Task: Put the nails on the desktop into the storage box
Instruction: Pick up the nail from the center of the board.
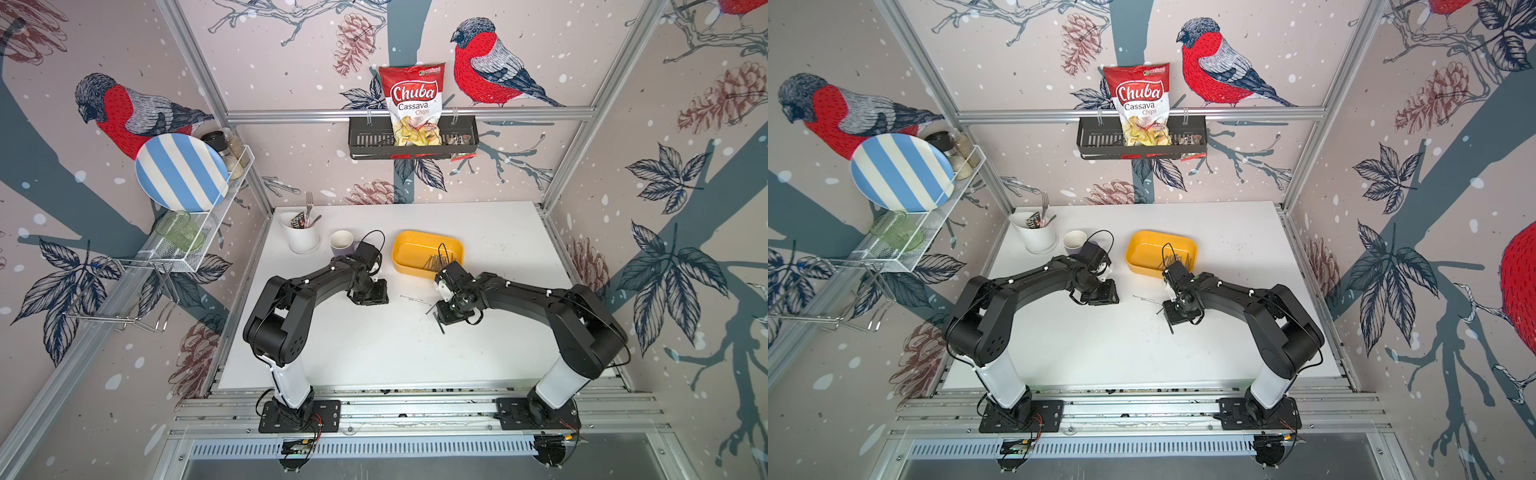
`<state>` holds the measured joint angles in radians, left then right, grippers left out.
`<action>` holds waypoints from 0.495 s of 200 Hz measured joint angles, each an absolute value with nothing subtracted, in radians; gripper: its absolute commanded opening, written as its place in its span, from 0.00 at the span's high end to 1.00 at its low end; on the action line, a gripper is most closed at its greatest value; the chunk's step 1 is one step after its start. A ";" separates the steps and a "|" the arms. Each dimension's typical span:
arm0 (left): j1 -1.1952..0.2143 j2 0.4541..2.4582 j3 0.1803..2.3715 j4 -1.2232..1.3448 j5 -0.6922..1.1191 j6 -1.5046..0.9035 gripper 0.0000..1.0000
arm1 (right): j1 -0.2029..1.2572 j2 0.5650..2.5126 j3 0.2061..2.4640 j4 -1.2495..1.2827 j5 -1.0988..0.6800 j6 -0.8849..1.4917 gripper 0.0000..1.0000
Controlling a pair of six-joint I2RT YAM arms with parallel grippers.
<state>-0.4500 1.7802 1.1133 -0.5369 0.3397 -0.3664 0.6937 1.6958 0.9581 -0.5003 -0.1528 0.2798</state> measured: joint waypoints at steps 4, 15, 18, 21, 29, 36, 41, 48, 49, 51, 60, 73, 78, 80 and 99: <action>-0.450 1.780 1.113 -0.537 0.340 -0.366 0.59 | 0.696 1.699 0.961 -0.502 -0.152 0.280 0.68; -0.450 1.780 1.113 -0.537 0.339 -0.366 0.59 | 0.699 1.705 0.967 -0.501 -0.152 0.280 0.68; -0.450 1.780 1.113 -0.537 0.339 -0.366 0.59 | 0.700 1.707 0.968 -0.500 -0.152 0.280 0.68; -0.450 1.780 1.113 -0.537 0.339 -0.366 0.59 | 0.701 1.709 0.970 -0.500 -0.150 0.280 0.68; -0.450 1.780 1.112 -0.537 0.339 -0.366 0.59 | 0.706 1.713 0.973 -0.499 -0.148 0.280 0.68; -0.450 1.779 1.111 -0.537 0.338 -0.366 0.59 | 0.709 1.717 0.977 -0.498 -0.148 0.280 0.68; -0.450 1.778 1.109 -0.537 0.338 -0.366 0.59 | 0.711 1.721 0.980 -0.498 -0.148 0.280 0.68; -0.450 1.776 1.106 -0.538 0.338 -0.366 0.59 | 0.713 1.724 0.982 -0.496 -0.148 0.280 0.69; -0.450 1.776 1.106 -0.538 0.338 -0.366 0.59 | 0.713 1.724 0.982 -0.495 -0.148 0.280 0.69; -0.450 1.776 1.105 -0.538 0.338 -0.366 0.59 | 0.713 1.726 0.983 -0.495 -0.148 0.280 0.69; -0.450 1.773 1.102 -0.540 0.337 -0.366 0.59 | 0.715 1.730 0.987 -0.493 -0.148 0.280 0.69; -0.450 1.773 1.100 -0.541 0.337 -0.366 0.59 | 0.715 1.737 0.993 -0.486 -0.148 0.280 0.70; -0.450 1.773 1.100 -0.541 0.337 -0.366 0.59 | 0.715 1.741 0.996 -0.484 -0.148 0.280 0.70; -0.450 1.773 1.100 -0.541 0.337 -0.366 0.59 | 0.715 1.742 0.997 -0.484 -0.148 0.280 0.70; -0.450 1.773 1.100 -0.541 0.337 -0.366 0.59 | 0.717 1.750 1.005 -0.476 -0.148 0.280 0.72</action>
